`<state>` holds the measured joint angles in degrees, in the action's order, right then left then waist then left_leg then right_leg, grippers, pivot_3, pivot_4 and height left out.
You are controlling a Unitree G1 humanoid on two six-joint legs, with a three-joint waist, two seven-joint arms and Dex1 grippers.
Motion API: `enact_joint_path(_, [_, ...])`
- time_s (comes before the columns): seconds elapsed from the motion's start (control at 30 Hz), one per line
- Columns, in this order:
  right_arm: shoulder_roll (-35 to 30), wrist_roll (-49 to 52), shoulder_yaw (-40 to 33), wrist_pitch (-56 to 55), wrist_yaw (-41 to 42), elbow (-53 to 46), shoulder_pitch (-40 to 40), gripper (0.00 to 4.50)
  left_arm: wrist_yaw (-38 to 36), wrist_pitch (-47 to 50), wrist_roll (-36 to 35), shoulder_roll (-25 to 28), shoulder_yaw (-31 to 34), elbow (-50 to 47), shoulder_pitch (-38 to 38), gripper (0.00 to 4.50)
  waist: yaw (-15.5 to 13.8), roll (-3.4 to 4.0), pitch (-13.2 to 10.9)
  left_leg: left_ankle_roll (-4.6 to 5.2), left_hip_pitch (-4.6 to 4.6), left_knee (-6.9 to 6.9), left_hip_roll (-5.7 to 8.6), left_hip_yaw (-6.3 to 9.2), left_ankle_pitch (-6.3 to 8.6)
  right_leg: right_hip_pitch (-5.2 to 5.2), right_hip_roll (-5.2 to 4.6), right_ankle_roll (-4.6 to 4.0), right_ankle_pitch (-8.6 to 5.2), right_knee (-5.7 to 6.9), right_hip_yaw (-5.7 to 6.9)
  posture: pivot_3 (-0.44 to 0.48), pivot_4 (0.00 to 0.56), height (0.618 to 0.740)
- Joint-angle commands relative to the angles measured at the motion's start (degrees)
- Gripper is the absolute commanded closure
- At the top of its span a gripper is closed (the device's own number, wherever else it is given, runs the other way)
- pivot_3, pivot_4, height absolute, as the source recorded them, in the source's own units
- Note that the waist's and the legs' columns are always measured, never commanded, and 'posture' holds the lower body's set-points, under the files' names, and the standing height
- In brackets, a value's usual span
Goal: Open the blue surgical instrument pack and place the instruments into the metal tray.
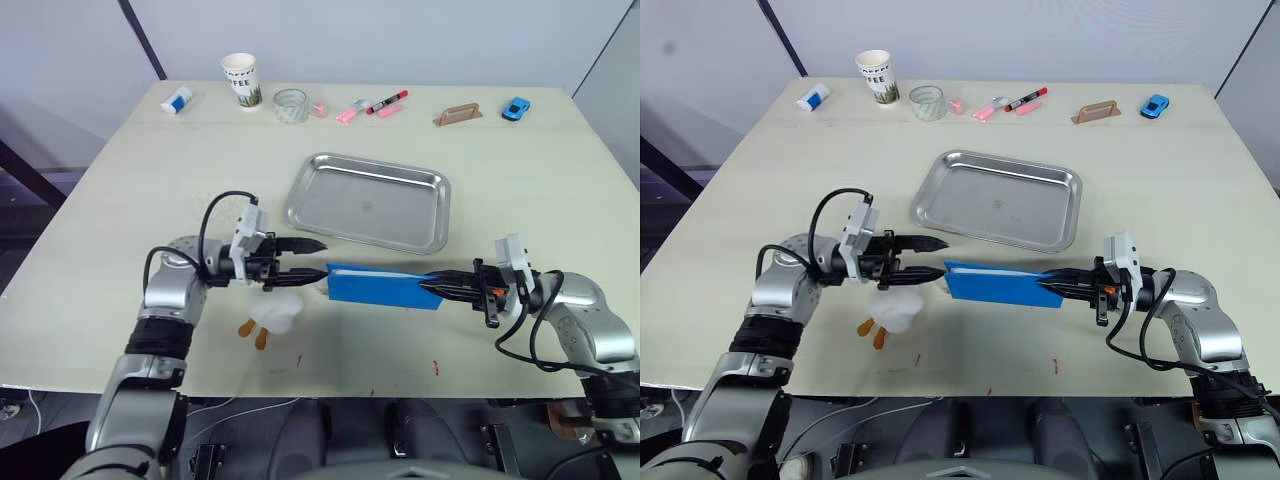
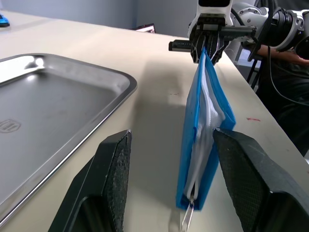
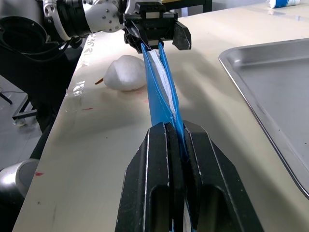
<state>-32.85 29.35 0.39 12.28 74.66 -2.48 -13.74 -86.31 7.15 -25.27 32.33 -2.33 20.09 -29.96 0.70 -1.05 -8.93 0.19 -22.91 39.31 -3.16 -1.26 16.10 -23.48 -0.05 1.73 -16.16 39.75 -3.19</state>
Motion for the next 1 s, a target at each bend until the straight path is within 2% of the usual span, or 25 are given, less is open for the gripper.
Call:
enact_joint_path(0.03, [-0.18,1.02,-0.19,-0.52,0.35,-2.32,-0.5,4.5,0.21,-1.11,0.43,-0.45,0.31,0.16,-1.02,1.67,0.01,0.0,0.0,0.0,0.0,0.0,0.0,0.0,0.0,0.0,0.0,0.0,0.0,0.0,0.0,0.0,0.15,0.725])
enact_joint_path(0.7, [0.0,1.27,0.24,-0.6,-0.05,-2.88,0.01,4.5,-2.81,-1.73,1.55,-1.32,-0.52,3.09,-1.74,1.67,0.03,0.0,0.0,0.0,0.0,0.0,0.0,0.0,0.0,0.0,0.0,0.0,0.0,0.0,0.0,0.0,0.15,0.725])
enact_joint_path(0.73, [0.03,1.27,0.26,-0.59,-0.09,-2.9,0.01,4.5,-2.81,-1.78,1.56,-1.41,-0.51,3.21,-1.74,2.17,0.03,0.0,0.0,0.0,0.0,0.0,0.0,0.0,0.0,0.0,0.0,0.0,0.0,0.0,0.0,0.0,0.15,0.725])
enact_joint_path(0.8, [0.05,1.27,0.28,-0.58,-0.13,-2.91,-0.01,4.5,-2.79,-1.86,1.58,-1.51,-0.47,3.34,-1.75,2.88,0.02,0.0,0.0,0.0,0.0,0.0,0.0,0.0,0.0,0.0,0.0,0.0,0.0,0.0,0.01,0.0,0.15,0.725])
enact_joint_path(0.83, [0.09,1.23,0.32,-0.56,-0.22,-2.84,-0.16,4.5,-2.92,-1.76,1.49,-1.53,-0.45,3.38,-1.75,3.52,0.02,0.0,0.0,0.0,0.0,0.0,0.0,0.0,0.0,0.0,0.0,0.0,0.0,0.0,0.01,0.0,0.15,0.725])
enact_joint_path(0.9, [0.17,1.19,0.39,-0.49,-0.41,-2.74,-0.47,4.5,-3.13,-1.64,1.38,-1.56,-0.41,3.47,-1.76,4.26,0.03,0.0,0.0,0.0,0.0,0.0,0.0,0.0,0.0,0.0,0.0,0.0,0.0,0.0,0.01,0.0,0.15,0.725])
enact_joint_path(0.93, [0.26,1.14,0.41,-0.52,-0.56,-2.6,-0.71,4.5,-3.21,-1.65,1.37,-1.59,-0.38,3.59,-1.83,4.45,0.03,0.0,0.0,0.0,0.0,0.0,0.0,0.0,0.0,0.0,0.0,0.0,0.0,0.0,0.01,0.0,0.15,0.725])
enact_joint_path(1.0, [0.5,0.63,0.34,-1.14,-1.16,-2.02,-1.23,4.5,-3.21,-1.78,1.39,-1.72,-0.28,4.05,-2.14,4.45,0.02,0.0,0.0,0.0,0.0,0.0,0.0,0.0,0.0,0.0,0.0,0.0,0.0,0.0,0.01,0.0,0.15,0.725])
